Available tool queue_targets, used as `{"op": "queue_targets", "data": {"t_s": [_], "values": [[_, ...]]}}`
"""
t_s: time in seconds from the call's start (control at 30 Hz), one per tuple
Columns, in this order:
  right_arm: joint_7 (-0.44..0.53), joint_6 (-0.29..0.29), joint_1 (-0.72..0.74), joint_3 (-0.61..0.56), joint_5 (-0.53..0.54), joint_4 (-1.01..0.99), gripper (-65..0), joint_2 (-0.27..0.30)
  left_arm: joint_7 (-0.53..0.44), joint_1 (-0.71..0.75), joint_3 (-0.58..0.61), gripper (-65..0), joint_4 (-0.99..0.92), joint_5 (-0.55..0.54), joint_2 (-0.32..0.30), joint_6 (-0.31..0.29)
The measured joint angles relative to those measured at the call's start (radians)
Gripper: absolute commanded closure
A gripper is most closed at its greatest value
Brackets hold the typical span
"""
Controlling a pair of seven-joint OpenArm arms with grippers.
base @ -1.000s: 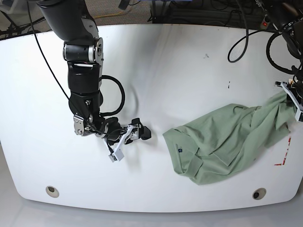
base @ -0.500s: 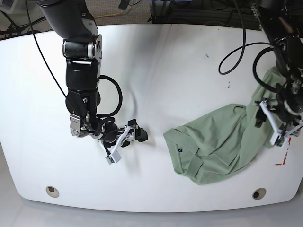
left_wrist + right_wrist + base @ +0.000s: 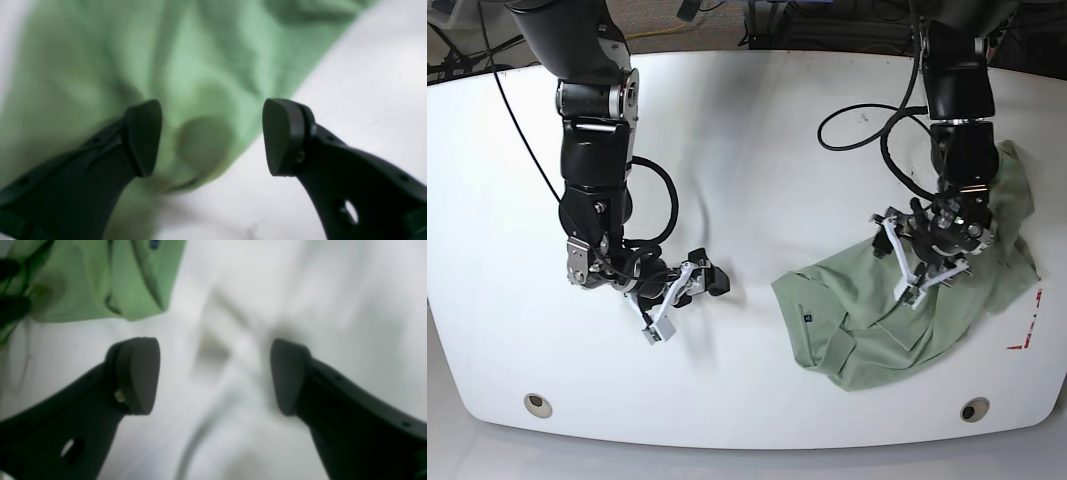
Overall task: Fold the T-shirt properly
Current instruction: 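Drag the heaped shirt with the left gripper toward the right gripper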
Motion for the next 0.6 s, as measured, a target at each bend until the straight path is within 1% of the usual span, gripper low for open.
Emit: {"op": "queue_targets", "data": {"t_s": [0.13,0.17,0.23,0.27,0.3,0.37,0.4,0.47,0.5,0.6], "values": [[0.0,-0.003,-0.009,0.003,-0.003,0.002,-48.2,0.012,-0.079,-0.001,0.052,-43.3,-0.114,0.004,-0.001,0.005],[-0.001,-0.003,-0.014,0.003,-0.005,0.006,-48.2,0.011,-0.119,-0.006,0.056,-43.3,-0.14,-0.011,-0.004,0.006],[-0.006,-0.003,-0.036,0.002,-0.003,0.043,-48.2,0.01,-0.156,-0.022,0.057,-43.2,-0.18,-0.025,-0.005,0.005],[-0.007,-0.002,-0.046,0.001,-0.001,0.064,-48.2,0.01,-0.159,-0.03,0.058,-42.2,-0.199,-0.025,-0.006,0.005],[-0.006,-0.001,-0.058,0.001,-0.002,0.093,-48.2,0.008,-0.169,-0.039,0.058,-39.9,-0.218,-0.026,-0.006,0.004],[-0.016,0.001,-0.069,0.002,0.003,0.142,-48.2,0.012,-0.194,-0.048,0.058,-30.6,-0.253,-0.025,-0.006,0.005],[-0.034,0.0,-0.07,0.002,0.001,0.157,-48.2,0.013,-0.204,-0.049,0.058,-24.2,-0.264,-0.025,-0.006,0.006],[-0.061,0.0,-0.071,0.002,-0.004,0.18,-48.2,0.016,-0.212,-0.051,0.055,-6.5,-0.279,-0.022,-0.007,0.019],[-0.062,0.0,-0.071,0.002,-0.004,0.193,-48.2,0.016,-0.21,-0.05,0.055,-0.7,-0.283,-0.014,-0.007,0.02],[-0.075,0.002,-0.071,0.001,0.0,0.218,-48.2,0.014,-0.203,-0.044,0.053,0.0,-0.284,-0.01,-0.002,0.02]]}}
